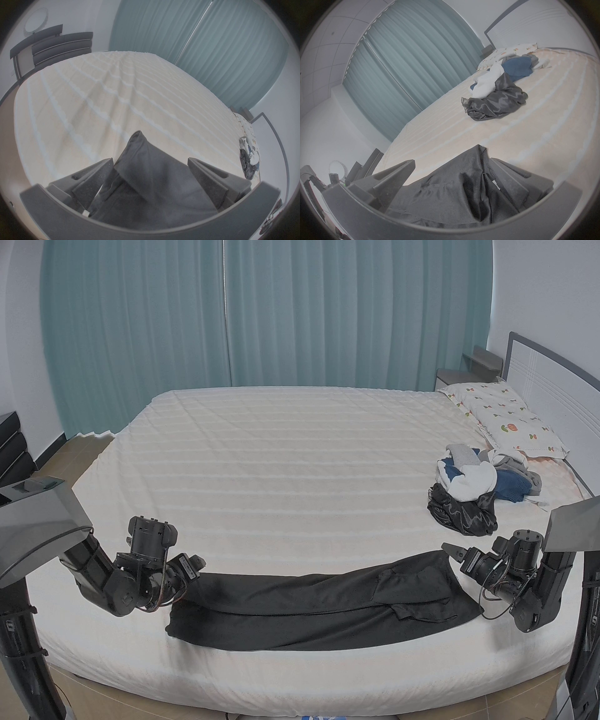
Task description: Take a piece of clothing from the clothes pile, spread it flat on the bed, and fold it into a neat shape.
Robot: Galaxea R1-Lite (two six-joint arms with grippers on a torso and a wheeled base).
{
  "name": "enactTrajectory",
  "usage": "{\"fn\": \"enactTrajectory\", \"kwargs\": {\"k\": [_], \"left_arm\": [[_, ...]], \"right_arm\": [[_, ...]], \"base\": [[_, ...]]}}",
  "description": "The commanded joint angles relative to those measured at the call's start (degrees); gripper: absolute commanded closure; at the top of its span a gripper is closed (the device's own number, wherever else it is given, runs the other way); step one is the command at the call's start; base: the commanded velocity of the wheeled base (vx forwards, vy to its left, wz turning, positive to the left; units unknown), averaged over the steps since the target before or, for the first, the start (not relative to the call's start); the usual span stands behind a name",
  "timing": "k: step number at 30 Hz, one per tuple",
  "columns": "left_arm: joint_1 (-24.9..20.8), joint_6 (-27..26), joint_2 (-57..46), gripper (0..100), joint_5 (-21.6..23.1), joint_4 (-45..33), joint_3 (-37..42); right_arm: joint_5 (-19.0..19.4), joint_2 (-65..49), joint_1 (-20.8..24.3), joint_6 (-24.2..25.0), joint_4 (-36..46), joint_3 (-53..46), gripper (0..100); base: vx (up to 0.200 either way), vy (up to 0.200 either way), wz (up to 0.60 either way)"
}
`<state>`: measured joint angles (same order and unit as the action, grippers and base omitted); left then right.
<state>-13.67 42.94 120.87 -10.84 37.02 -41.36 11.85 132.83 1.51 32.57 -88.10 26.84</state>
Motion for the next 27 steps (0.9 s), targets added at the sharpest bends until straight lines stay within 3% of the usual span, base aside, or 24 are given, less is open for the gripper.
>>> {"fn": "enactTrajectory", "kwargs": {"k": [1, 2, 3, 7, 16, 26, 27], "left_arm": [[1.3, -0.5, 8.1, 0, 0.4, -0.4, -6.0], [1.3, -0.6, 8.6, 0, 0.3, -0.4, -6.4], [1.3, -0.7, 8.8, 100, 0.3, -0.3, -6.4], [1.2, -3.3, 9.8, 100, -0.1, -1.3, -5.6], [2.3, -3.7, 5.1, 100, -3.7, -2.8, -1.4], [2.2, -3.2, 3.8, 100, -2.9, -2.9, 1.0], [1.9, -3.0, 4.1, 0, -2.8, -2.7, 1.3]], "right_arm": [[1.2, 3.0, -0.8, 0.8, -0.1, 0.9, 0], [1.2, 3.0, -0.8, 0.9, -0.1, 0.9, 0], [1.2, 3.0, -0.8, 0.9, -0.1, 0.9, 0], [1.2, 3.1, -0.8, 0.9, -0.2, 0.7, 0], [1.2, 3.1, -0.6, 1.0, -0.6, 0.0, 0], [1.2, 3.2, -0.6, 1.0, -0.7, 0.0, 0], [1.2, 3.1, -0.6, 1.0, -0.7, 0.0, 0]], "base": [[0.0, 0.0, 0.0], [0.0, 0.0, 0.0], [0.0, 0.0, 0.0], [0.0, 0.0, 0.0], [0.0, 0.0, 0.0], [0.0, 0.0, 0.0], [0.0, 0.0, 0.0]]}}
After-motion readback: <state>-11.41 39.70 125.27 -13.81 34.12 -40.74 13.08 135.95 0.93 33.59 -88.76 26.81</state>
